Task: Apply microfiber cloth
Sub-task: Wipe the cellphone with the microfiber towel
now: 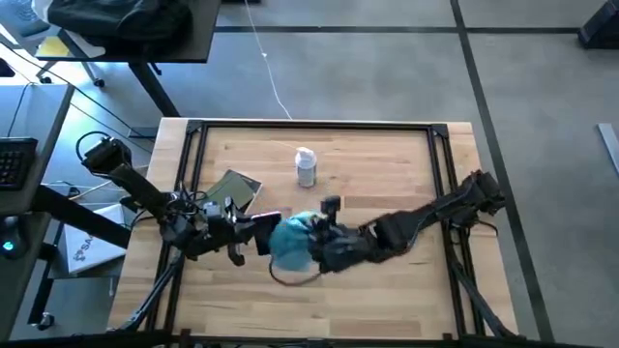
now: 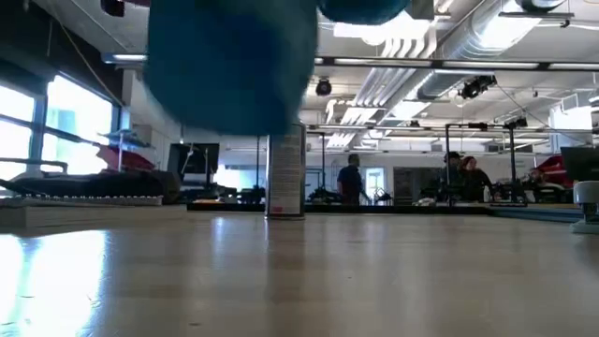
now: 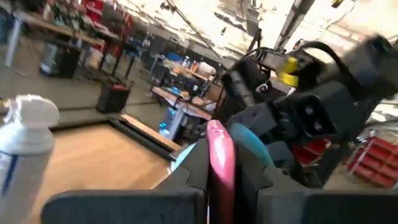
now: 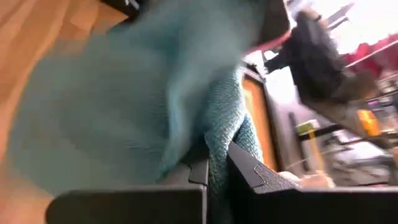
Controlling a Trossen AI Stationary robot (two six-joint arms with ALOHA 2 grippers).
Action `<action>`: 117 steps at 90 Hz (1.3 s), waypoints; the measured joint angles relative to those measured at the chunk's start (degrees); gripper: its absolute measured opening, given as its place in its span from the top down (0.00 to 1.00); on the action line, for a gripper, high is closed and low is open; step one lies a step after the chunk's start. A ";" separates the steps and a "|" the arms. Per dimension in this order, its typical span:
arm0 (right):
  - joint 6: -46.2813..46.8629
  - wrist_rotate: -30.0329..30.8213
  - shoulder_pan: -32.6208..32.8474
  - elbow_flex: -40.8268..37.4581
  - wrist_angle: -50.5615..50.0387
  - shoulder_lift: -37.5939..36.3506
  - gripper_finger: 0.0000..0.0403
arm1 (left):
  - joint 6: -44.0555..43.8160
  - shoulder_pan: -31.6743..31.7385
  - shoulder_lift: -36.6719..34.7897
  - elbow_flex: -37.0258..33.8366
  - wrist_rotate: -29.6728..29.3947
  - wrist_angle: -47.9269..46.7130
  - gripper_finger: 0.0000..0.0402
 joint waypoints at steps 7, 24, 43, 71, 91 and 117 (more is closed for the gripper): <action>-2.73 1.35 1.26 -0.01 2.02 1.36 1.00 | -3.03 0.89 0.07 0.00 1.92 -2.07 0.97; -11.45 6.63 0.64 -0.01 10.73 5.41 1.00 | -9.88 3.73 1.22 0.00 7.73 -4.93 0.97; -22.25 17.28 -0.24 0.02 23.12 5.82 1.00 | -11.54 4.10 1.44 0.00 6.94 -6.49 0.97; -23.04 12.32 -1.09 0.03 25.85 7.58 1.00 | -12.88 5.20 1.49 -0.02 9.31 -6.46 0.97; -24.08 13.37 -1.89 0.02 26.83 6.79 1.00 | -3.22 4.76 1.40 -0.02 11.56 -7.32 0.97; -7.14 6.09 -4.87 0.07 4.16 -3.75 1.00 | 27.05 5.45 6.00 0.03 11.67 -18.78 0.97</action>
